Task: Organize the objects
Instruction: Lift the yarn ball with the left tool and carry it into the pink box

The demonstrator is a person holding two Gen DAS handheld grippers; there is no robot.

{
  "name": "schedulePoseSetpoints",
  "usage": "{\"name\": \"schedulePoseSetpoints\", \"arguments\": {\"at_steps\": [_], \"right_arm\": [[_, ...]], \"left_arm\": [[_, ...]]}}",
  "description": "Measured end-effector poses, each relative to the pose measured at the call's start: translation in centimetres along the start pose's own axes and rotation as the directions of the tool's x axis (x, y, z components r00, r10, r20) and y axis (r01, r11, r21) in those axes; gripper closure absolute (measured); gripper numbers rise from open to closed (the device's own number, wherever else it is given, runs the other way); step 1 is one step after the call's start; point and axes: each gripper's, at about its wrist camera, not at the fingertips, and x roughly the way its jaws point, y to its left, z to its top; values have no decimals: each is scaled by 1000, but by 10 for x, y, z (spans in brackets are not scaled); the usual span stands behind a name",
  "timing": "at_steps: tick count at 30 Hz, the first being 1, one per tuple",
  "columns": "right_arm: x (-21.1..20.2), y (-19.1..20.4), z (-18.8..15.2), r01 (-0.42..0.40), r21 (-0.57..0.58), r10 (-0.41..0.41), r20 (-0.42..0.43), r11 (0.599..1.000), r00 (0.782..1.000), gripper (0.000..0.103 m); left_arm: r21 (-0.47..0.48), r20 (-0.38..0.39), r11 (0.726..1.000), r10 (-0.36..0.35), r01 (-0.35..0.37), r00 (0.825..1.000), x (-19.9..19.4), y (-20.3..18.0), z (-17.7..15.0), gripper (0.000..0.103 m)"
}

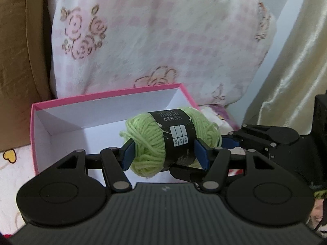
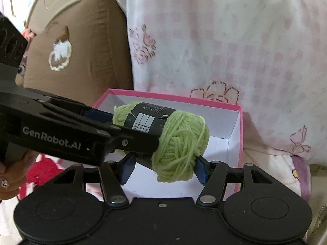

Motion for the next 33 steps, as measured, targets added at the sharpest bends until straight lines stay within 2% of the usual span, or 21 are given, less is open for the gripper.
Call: {"name": "schedulePoseSetpoints", "arguments": {"at_steps": [4, 9, 15, 18, 21, 25, 29, 32, 33], "right_arm": [[21, -3, 1, 19, -4, -19, -23, 1000, 1000, 38], [36, -7, 5, 42, -16, -42, -29, 999, 999, 38], [61, -21, 7, 61, -10, -61, -73, 998, 995, 38], [73, -20, 8, 102, -39, -106, -117, 994, 988, 38], [79, -16, 7, 137, -79, -145, -114, 988, 983, 39], [81, -13, 7, 158, -111, -171, -128, 981, 977, 51], [81, -14, 4, 200, -147, -216, -106, 969, 971, 77], [80, -18, 1, 166, -121, -179, -104, 979, 978, 78], [78, -18, -1, 161, -124, -173, -99, 979, 980, 78]], "left_arm": [[-48, -39, 999, -13, 11, 999, 23, 15, 5, 44], [-160, -45, 987, -23, 16, 999, 41, 34, 7, 43], [-184, -90, 983, 3, -20, 996, 68, 38, 12, 44], [-215, -115, 976, 6, -30, 993, 83, 41, 10, 45], [-238, -114, 970, 13, -40, 993, 92, 46, 10, 44], [-281, -116, 958, 21, -53, 993, 96, 55, 6, 44], [-313, -123, 947, 41, -78, 992, 93, 60, 1, 43], [-319, -114, 944, 48, -82, 992, 94, 60, -3, 45], [-312, -116, 946, 52, -86, 992, 95, 58, -3, 50]]}}
